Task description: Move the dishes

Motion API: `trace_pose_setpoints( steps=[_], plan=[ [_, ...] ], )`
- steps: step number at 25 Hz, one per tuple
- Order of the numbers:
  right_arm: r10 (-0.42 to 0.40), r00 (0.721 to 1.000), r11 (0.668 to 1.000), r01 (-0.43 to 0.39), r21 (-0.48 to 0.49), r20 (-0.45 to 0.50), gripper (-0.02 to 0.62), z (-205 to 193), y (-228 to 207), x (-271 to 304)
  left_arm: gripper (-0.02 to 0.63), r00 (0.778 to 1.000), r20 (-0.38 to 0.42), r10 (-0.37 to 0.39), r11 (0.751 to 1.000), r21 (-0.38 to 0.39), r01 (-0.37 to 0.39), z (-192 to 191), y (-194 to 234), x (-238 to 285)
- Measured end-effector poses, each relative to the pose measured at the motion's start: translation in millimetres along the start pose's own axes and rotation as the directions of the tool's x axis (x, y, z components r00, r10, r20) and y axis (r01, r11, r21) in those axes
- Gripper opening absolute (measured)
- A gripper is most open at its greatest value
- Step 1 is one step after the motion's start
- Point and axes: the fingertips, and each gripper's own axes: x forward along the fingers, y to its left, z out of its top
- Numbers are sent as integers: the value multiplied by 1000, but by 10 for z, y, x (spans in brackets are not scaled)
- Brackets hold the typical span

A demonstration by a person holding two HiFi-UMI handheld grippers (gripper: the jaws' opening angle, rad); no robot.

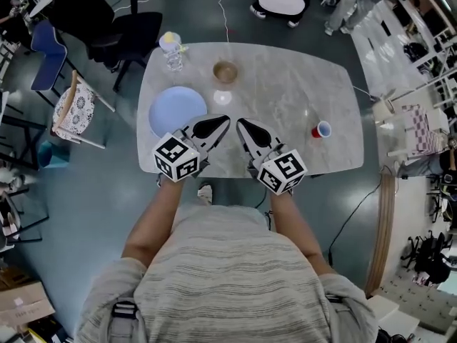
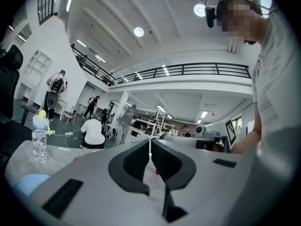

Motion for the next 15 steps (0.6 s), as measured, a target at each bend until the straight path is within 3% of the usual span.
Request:
trace_pose_setpoints(
  steps=[15],
  plan=[
    [5,989,991,-25,-134,-145,18,-230,-592,668,25,997,-46,55,997,-47,-57,-133,803,278]
  ],
)
